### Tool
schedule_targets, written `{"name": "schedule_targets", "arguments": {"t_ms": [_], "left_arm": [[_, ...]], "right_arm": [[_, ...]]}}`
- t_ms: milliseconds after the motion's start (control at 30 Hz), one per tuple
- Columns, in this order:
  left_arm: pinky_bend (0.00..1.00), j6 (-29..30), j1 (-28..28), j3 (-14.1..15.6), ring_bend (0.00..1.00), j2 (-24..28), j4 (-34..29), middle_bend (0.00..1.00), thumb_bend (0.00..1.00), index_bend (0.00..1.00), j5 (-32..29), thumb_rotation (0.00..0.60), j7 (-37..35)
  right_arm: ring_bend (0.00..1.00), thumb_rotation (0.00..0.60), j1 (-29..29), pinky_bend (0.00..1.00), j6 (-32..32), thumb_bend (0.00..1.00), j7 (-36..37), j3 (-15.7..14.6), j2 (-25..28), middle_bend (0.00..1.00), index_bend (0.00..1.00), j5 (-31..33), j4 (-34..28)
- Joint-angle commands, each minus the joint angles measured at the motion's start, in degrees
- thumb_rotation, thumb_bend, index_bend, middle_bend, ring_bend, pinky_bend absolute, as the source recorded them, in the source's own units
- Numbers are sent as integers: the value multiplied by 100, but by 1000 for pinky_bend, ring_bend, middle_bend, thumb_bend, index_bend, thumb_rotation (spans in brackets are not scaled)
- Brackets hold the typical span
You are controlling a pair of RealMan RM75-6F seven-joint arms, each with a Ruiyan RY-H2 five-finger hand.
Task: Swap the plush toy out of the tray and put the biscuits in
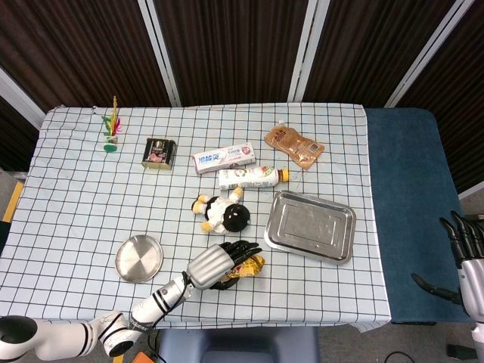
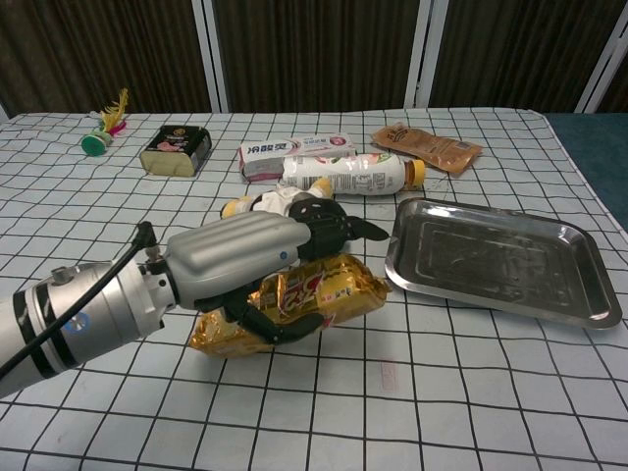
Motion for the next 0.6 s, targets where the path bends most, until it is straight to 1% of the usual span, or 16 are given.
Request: {"name": "schedule_targets", "arguments": {"t_ms": [33, 200, 267, 333, 467, 600], "left_arm": [[199, 27, 22, 3, 5, 47, -57, 0, 441, 0, -38, 600, 23], [171, 39, 38, 21, 0, 198, -219, 0, 432, 0, -91, 600, 68], [169, 59, 59, -14, 0, 246, -281, 0, 432, 0, -161, 600, 107], [173, 210, 129, -135, 0, 188, -258, 0, 428, 0, -273, 600, 283], [204, 623, 210, -400, 33, -122, 179, 33, 426, 0, -317, 600, 1024], [211, 346, 76, -599, 36, -218, 336, 23, 432, 0, -603, 600, 1323]], "right_arm": [[0, 600, 11, 0, -32, 192, 0, -2, 1, 0, 14, 12, -11], [0, 600, 24, 0, -78, 191, -20, -6, 1, 0, 14, 24, -17], [0, 600, 27, 0, -88, 192, -29, -8, 2, 0, 14, 25, -22], [0, 600, 28, 0, -93, 191, -33, -10, 1, 0, 14, 22, -28], [0, 600, 21, 0, -69, 191, -41, -23, -10, 0, 14, -22, -22], [0, 600, 27, 0, -86, 191, -70, -39, -22, 0, 14, -48, -1]]}}
